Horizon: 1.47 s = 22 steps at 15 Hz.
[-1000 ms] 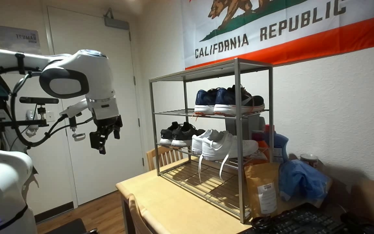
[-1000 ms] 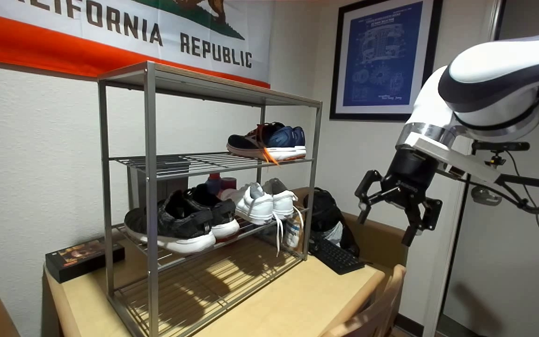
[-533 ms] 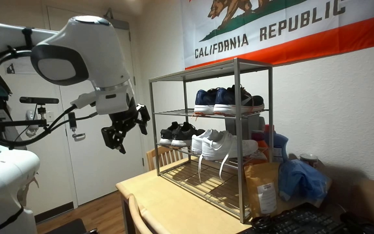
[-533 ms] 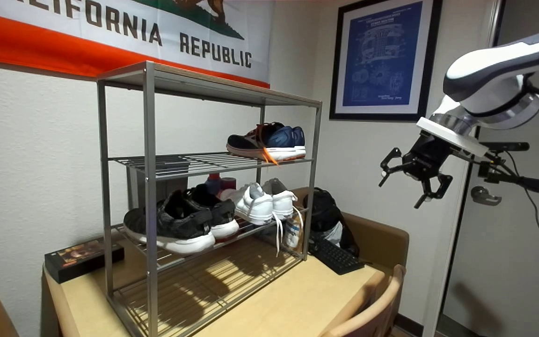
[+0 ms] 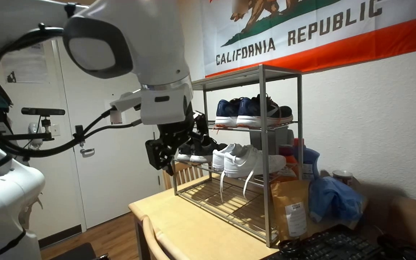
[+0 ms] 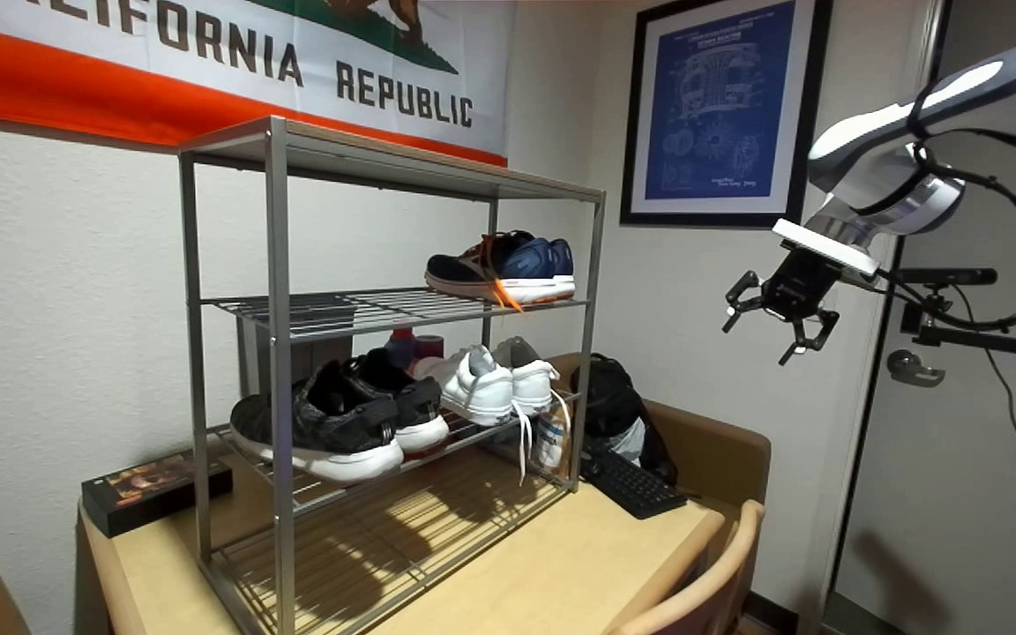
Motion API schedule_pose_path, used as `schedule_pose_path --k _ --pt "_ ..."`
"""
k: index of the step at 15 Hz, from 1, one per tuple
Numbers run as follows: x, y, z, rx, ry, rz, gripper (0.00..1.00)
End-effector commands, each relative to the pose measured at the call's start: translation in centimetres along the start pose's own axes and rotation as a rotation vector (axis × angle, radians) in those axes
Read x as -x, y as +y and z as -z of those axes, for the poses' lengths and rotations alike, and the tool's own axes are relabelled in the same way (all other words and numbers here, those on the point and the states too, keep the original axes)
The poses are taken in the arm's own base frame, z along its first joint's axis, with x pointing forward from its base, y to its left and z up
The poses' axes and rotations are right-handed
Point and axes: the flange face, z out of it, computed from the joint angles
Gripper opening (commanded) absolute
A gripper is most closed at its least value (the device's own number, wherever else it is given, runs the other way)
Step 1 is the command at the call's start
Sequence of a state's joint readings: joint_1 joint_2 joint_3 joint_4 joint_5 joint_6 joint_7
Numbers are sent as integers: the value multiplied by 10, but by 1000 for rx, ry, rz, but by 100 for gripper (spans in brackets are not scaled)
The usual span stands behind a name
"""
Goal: Pick the brown bag and put it on top of the rack
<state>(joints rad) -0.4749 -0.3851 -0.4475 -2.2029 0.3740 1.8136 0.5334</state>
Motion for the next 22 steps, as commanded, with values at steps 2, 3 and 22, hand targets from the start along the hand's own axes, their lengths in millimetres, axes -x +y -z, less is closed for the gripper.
schedule_pose_path --k 2,3,22 --pt "-3 -7 -2 11 -3 4 100" --pt "2 -13 0 12 5 -18 100" --pt "-66 -212 -1 158 175 -435 100"
